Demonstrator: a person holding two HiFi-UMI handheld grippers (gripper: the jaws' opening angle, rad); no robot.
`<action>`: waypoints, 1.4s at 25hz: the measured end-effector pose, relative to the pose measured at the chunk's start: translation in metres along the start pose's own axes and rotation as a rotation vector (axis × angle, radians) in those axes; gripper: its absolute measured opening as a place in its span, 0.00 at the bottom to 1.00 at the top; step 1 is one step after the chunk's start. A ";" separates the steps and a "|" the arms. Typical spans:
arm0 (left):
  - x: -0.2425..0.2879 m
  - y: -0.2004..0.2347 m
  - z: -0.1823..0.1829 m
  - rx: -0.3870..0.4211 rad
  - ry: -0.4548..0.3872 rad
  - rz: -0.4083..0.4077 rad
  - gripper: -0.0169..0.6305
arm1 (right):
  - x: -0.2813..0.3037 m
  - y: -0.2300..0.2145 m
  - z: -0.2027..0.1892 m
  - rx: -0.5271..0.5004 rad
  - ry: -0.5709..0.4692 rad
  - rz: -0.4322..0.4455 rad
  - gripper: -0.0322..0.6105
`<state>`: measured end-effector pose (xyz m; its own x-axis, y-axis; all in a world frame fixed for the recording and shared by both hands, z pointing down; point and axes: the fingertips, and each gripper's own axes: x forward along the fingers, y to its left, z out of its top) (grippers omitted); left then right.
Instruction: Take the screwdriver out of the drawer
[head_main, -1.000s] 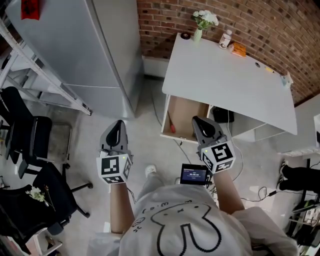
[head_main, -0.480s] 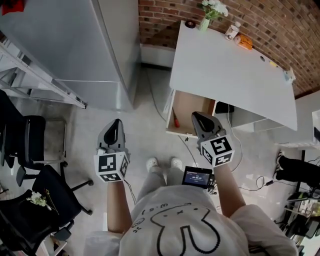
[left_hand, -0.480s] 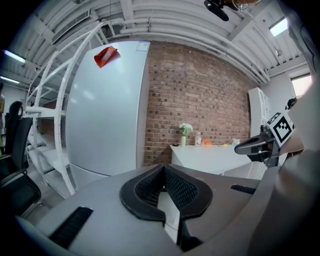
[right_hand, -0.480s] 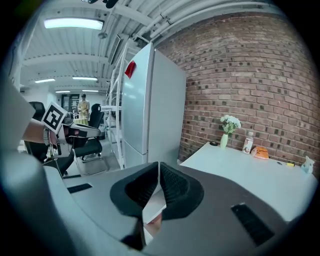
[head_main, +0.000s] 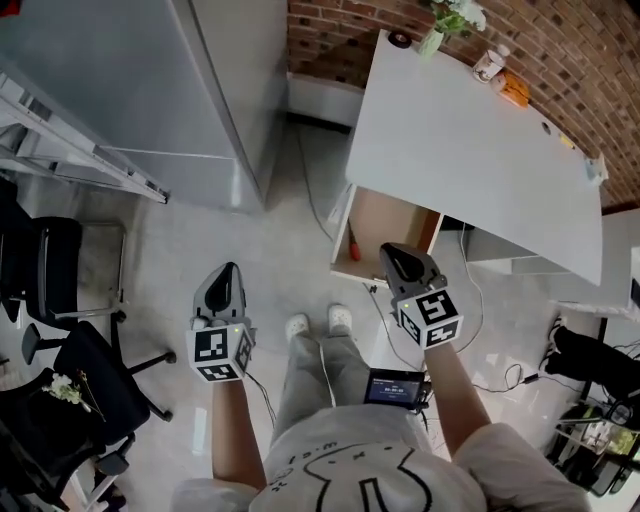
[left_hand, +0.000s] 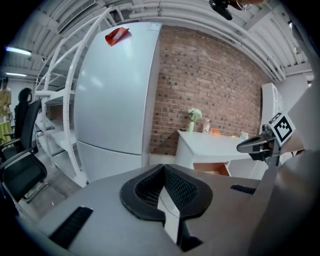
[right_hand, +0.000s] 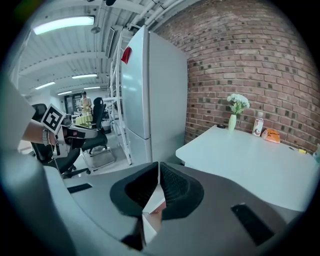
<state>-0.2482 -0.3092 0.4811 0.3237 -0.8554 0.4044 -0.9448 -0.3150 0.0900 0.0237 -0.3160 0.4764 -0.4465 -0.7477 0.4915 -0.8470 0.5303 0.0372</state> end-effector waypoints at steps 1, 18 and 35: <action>0.004 0.002 -0.008 0.001 0.014 0.002 0.05 | 0.007 -0.001 -0.008 0.002 0.010 0.009 0.09; 0.090 0.039 -0.140 -0.071 0.124 0.060 0.05 | 0.123 -0.026 -0.133 0.015 0.129 0.082 0.09; 0.136 0.047 -0.228 -0.117 0.293 0.019 0.05 | 0.200 -0.037 -0.260 0.211 0.496 0.075 0.26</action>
<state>-0.2604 -0.3461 0.7479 0.2938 -0.7005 0.6504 -0.9554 -0.2362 0.1771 0.0410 -0.3814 0.7993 -0.3614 -0.4055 0.8397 -0.8803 0.4453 -0.1638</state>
